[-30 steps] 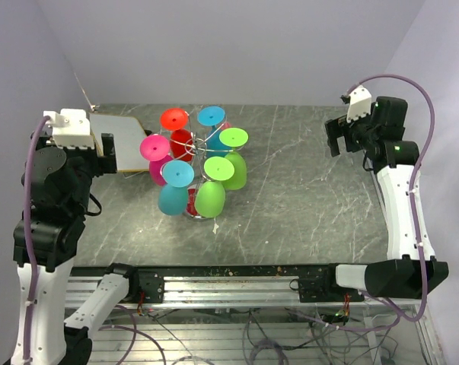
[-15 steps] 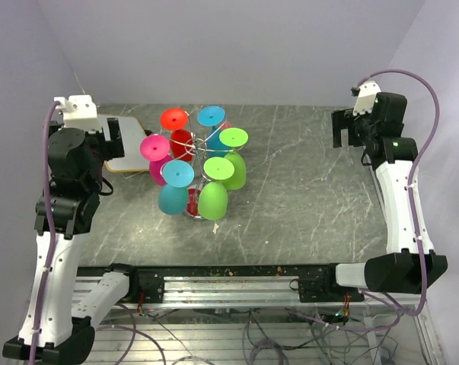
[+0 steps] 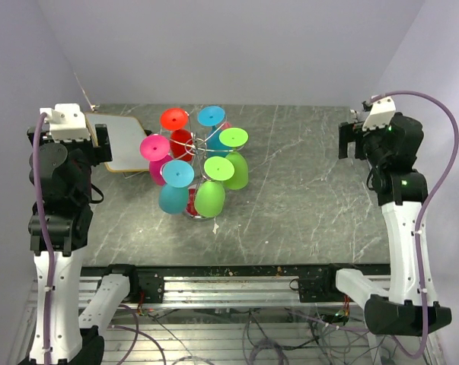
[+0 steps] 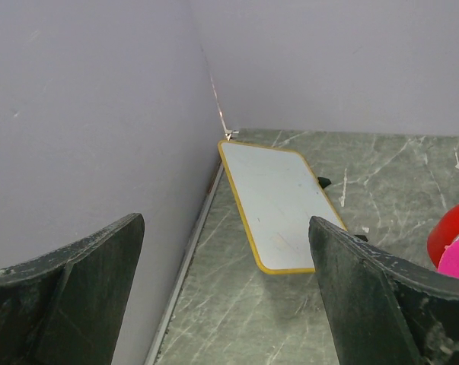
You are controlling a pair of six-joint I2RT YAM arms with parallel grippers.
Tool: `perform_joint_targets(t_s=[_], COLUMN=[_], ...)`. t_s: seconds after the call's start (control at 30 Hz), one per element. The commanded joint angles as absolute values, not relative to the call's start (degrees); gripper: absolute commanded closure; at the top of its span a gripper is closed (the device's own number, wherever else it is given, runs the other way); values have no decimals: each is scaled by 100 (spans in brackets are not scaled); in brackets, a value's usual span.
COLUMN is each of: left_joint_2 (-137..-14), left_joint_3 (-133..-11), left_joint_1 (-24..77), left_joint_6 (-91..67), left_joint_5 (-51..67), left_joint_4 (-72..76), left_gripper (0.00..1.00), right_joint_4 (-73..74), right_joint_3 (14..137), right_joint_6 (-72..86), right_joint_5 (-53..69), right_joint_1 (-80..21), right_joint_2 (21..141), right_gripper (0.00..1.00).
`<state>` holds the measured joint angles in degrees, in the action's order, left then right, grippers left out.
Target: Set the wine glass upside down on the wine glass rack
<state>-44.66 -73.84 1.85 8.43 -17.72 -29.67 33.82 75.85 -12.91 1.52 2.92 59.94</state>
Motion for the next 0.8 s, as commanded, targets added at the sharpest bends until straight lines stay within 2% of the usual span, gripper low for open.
perform_joint_targets(t_s=[0.0,0.47,0.67,0.77], left_joint_2=[-4430,-4000,-3744,-3806], left_joint_3=[-7475,-7208,-7030,-7159], left_joint_1=[88,-126,-291,-529], left_joint_6=[955,952,703,677], left_joint_5=[-1430,-1049,-864,-390], left_joint_4=[-3009,-3220,-3229,-3272], left_gripper=[1,1,1,1], right_joint_4=[3316,3479,3321,3259], right_joint_3=[7288,6964,6557,6471], right_joint_6=[-1543,-1731,-1689,-1619], right_joint_5=[56,544,359,361], right_joint_1=[284,297,336,365], right_joint_2=[5686,4676,4310,4226], right_gripper=[0,0,0,0])
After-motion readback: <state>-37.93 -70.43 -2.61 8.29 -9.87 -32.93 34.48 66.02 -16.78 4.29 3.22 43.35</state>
